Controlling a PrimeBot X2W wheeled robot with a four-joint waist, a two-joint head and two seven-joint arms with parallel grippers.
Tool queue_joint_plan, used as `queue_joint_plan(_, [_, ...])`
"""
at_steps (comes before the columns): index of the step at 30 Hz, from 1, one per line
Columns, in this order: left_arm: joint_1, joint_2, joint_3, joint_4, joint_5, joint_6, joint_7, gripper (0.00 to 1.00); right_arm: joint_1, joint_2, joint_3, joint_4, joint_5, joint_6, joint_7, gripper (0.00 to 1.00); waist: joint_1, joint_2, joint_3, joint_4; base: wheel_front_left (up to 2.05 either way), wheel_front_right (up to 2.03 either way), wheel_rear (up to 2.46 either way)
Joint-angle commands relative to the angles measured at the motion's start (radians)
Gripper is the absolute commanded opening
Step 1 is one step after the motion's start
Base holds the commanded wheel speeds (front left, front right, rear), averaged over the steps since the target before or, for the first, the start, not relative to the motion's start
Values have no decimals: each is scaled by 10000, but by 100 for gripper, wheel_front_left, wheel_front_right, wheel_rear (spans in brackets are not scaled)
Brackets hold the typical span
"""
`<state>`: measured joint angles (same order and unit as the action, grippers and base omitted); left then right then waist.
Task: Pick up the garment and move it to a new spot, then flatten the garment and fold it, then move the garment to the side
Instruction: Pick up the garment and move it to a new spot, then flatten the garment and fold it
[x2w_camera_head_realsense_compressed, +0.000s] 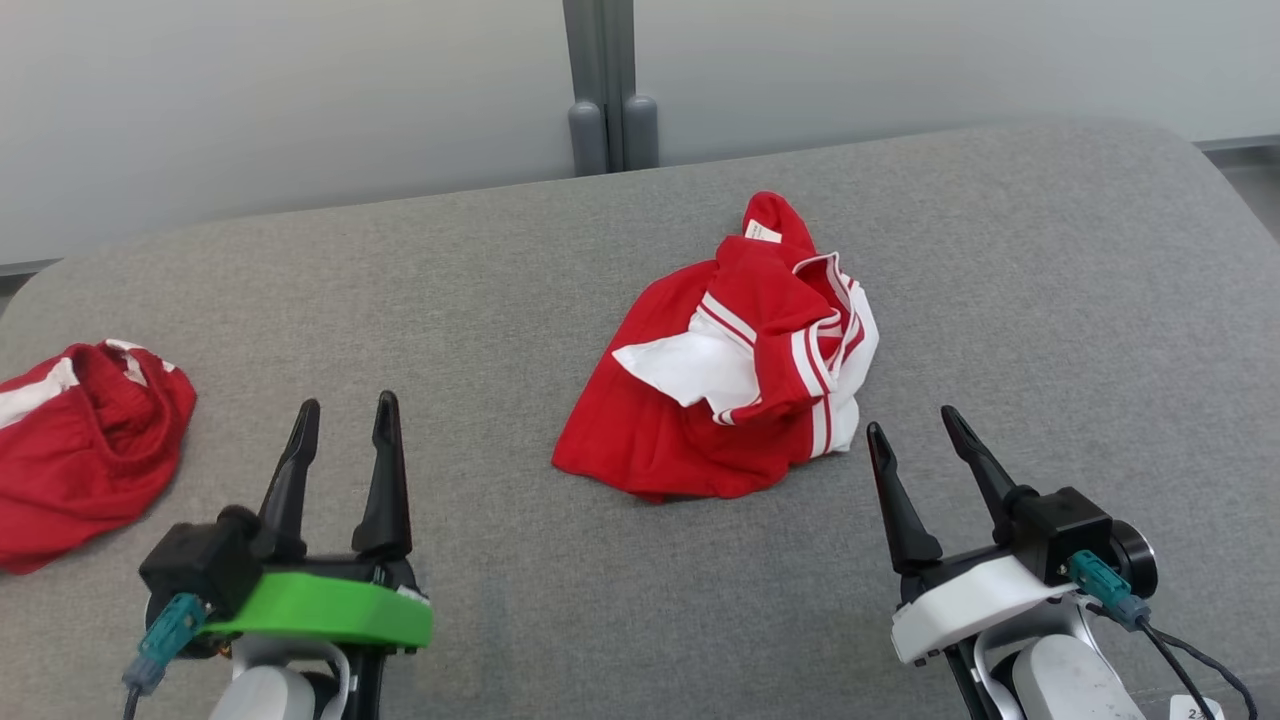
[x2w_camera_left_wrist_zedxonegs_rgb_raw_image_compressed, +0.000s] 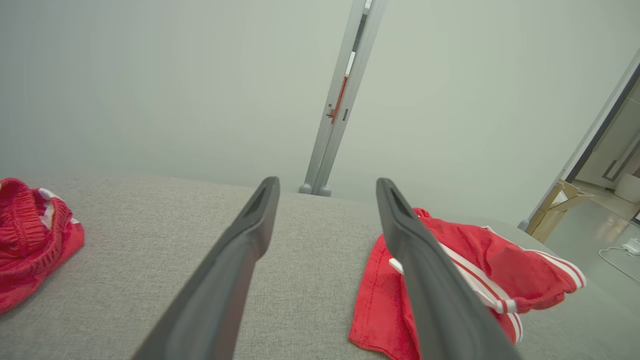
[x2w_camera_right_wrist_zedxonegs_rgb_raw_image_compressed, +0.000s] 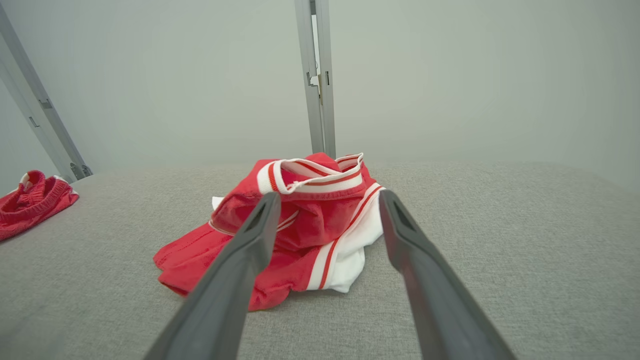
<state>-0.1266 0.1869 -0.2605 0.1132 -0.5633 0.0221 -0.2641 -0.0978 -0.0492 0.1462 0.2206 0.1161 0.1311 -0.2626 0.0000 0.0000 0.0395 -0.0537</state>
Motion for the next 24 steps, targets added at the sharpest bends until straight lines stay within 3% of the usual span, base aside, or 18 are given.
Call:
queue_joint_plan(1, [371, 1, 230, -220, 268, 29, -1, 100, 141, -19, -43, -27, -42, -7, -21, 100, 0, 0, -231, 320, 0, 0, 0])
queue_joint_plan(8, [1627, -55, 992, -609, 1173, 16, -3, 100, 324, -22, -297, 8, -9, -7, -23, 100, 0, 0, -411, 434, 0, 0, 0])
queue_joint_plan(24, [2474, -287, 1880, -600, 1786, -77, -5, 100, 462, -22, -796, -120, -146, -7, -28, 100, 0, 0, -378, 320, 0, 0, 0])
